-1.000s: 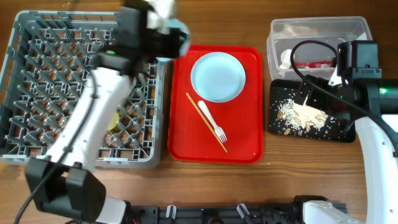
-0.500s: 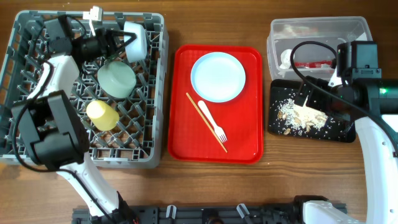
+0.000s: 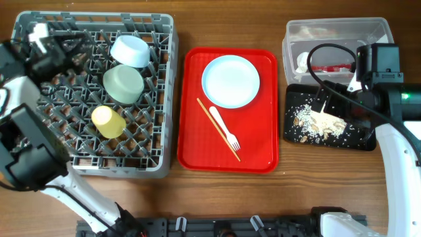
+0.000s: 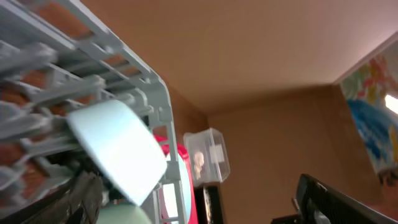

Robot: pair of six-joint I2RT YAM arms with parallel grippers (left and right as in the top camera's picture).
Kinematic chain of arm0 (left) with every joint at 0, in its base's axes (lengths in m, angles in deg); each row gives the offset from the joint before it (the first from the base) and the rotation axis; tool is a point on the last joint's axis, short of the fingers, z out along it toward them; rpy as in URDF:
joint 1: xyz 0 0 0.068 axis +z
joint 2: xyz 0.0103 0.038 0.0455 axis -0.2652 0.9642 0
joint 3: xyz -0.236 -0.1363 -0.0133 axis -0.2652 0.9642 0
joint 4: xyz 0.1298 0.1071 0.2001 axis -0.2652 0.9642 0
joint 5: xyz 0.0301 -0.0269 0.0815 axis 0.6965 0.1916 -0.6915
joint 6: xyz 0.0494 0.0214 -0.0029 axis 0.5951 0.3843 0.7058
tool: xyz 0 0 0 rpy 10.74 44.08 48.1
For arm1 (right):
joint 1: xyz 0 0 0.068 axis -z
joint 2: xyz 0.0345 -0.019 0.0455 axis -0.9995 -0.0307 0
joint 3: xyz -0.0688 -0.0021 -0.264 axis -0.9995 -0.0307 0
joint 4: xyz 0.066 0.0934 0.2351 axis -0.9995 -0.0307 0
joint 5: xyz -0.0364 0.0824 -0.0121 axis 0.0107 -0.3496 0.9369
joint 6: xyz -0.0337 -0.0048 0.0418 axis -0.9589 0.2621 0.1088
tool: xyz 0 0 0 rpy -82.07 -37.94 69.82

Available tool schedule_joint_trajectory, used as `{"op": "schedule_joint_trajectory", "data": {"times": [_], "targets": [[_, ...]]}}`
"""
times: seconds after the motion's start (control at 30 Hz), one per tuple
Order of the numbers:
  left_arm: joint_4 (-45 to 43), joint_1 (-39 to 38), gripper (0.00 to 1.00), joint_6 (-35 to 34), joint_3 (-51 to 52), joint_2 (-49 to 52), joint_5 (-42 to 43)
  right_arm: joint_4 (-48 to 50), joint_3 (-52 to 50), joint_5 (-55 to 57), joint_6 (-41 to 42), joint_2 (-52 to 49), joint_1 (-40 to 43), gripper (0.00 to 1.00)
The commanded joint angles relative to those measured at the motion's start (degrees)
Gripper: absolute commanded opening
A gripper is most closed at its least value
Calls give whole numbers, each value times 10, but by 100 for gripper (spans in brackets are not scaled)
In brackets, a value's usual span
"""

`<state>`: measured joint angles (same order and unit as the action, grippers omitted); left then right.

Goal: Sort waste into correct bins and load items into the dishwasher rack
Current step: 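Place the blue bowl upside down in the rack with the left gripper, then grasp the wooden chopstick on the red tray with the left gripper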

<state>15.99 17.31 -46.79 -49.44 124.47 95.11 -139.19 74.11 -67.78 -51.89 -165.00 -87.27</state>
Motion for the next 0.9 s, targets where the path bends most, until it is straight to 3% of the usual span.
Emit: {"op": "schedule_joint_trajectory", "data": {"times": [0.0, 0.13, 0.23, 0.33, 0.37, 0.57, 0.63, 0.7, 0.73, 0.87], "targets": [[0, 15, 100, -16, -2, -55, 15, 0, 4, -1, 2, -7, 2, 100], [124, -9, 100, 11, -2, -149, -98, 0, 4, -1, 2, -7, 2, 100], [313, -81, 100, 83, -2, -228, -309, 0, 4, -1, 2, -7, 2, 100], [458, -223, 100, 79, -2, -285, -549, 2, 4, -1, 2, -7, 2, 100], [494, -276, 100, 79, -2, -291, -594, 2, 4, -1, 2, -7, 2, 100], [544, -525, 100, 75, -1, -274, -598, 1, 4, -1, 1, -7, 2, 100], [546, -588, 100, -15, -1, -257, -679, 1, 4, -1, 1, -7, 2, 100], [548, -656, 100, -150, -1, -220, -818, 1, 4, -1, 1, -7, 2, 100], [548, -694, 100, -207, -1, -181, -841, 0, 4, -1, 0, -7, 2, 100], [553, -727, 100, -251, -1, -111, -866, 0, 4, -1, 1, -7, 2, 100]]}}
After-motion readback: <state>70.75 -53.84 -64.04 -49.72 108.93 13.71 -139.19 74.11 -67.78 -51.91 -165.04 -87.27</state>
